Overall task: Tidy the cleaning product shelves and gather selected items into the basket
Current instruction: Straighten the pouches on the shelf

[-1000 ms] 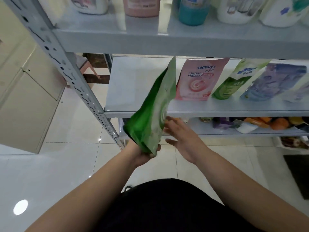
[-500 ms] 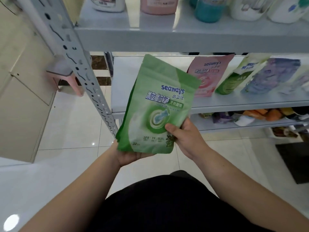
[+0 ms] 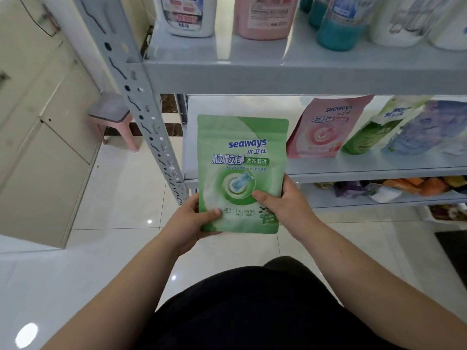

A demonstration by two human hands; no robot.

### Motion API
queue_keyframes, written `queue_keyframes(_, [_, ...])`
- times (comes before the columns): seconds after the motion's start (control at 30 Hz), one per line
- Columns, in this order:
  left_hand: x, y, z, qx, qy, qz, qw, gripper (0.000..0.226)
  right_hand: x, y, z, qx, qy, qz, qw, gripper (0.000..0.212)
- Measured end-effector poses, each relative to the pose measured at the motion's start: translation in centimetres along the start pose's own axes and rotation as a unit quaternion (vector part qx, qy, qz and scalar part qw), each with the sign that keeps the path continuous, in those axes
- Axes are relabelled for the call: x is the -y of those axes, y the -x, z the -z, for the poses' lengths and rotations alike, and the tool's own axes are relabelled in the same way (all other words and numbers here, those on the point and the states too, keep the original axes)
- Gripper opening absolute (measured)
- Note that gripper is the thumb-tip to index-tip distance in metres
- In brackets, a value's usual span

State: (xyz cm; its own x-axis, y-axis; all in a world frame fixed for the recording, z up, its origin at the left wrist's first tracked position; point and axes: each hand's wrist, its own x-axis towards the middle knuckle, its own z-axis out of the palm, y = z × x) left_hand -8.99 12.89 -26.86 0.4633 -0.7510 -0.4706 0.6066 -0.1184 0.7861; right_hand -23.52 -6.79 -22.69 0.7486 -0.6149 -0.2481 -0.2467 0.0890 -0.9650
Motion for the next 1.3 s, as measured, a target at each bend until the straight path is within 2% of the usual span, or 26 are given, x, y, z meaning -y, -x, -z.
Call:
queue_keyframes(0.1, [0.7, -0.4, 0.0, -0.011, 0.018, -0.028, 0.999, 0.054, -1.1, -0.9, 0.3, 0.038, -0.021, -0.066, 0.997, 0.059])
queue_keyframes(0.2, [0.8, -1.6, -0.3, -0.023, 0.021, -0.045, 0.999, 0.052, -2.0, -1.8, 1.2, 0.097, -0.036, -0.169, 0.980, 0.069])
queue_keyframes(0.27, [0.6, -3.1, -1.1, -0.032, 0.020, -0.050, 0.998, 0.050, -2.2, -2.9, 2.1, 0.113, -0.047, -0.194, 0.973, 0.064])
queue_keyframes(0.37, [-0.1, -6.0, -2.6, -0.065, -0.009, -0.063, 0.996, 0.052, -2.0, -5.9, 3.7, 0.099, -0.031, -0.160, 0.982, 0.041])
queue_keyframes(0.53, [-2.8, -12.0, -5.1, -0.177, -0.121, -0.047, 0.976, 0.047, -1.6, -11.5, 6.0, 0.045, 0.083, -0.075, 0.993, 0.044])
queue_keyframes(0.7, [-5.6, -17.8, -7.1, -0.245, -0.285, -0.075, 0.924, 0.037, -2.4, -17.6, 6.4, 0.026, 0.136, -0.040, 0.989, 0.041])
queue_keyframes(0.77, [-5.8, -19.4, -7.0, -0.272, -0.362, -0.067, 0.889, 0.029, -2.9, -19.2, 6.4, 0.031, 0.181, -0.044, 0.982, 0.039])
queue_keyframes(0.83, [-5.5, -20.2, -6.8, -0.281, -0.426, -0.038, 0.859, 0.036, -3.4, -20.1, 6.5, 0.025, 0.239, -0.044, 0.970, 0.037])
queue_keyframes(0.93, [-4.9, -20.4, -6.2, -0.261, -0.455, -0.010, 0.851, 0.046, -4.2, -20.3, 6.7, 0.002, 0.268, -0.028, 0.963, 0.033])
queue_keyframes(1.1, [-4.1, -21.0, -5.1, -0.291, -0.471, 0.040, 0.832, 0.045, -4.3, -20.7, 7.1, -0.010, 0.332, -0.065, 0.941, 0.050])
queue_keyframes(1.3, [-4.4, -21.9, -5.2, -0.302, -0.508, 0.025, 0.806, 0.034, -4.4, -20.5, 6.1, -0.040, 0.347, -0.045, 0.936, 0.035])
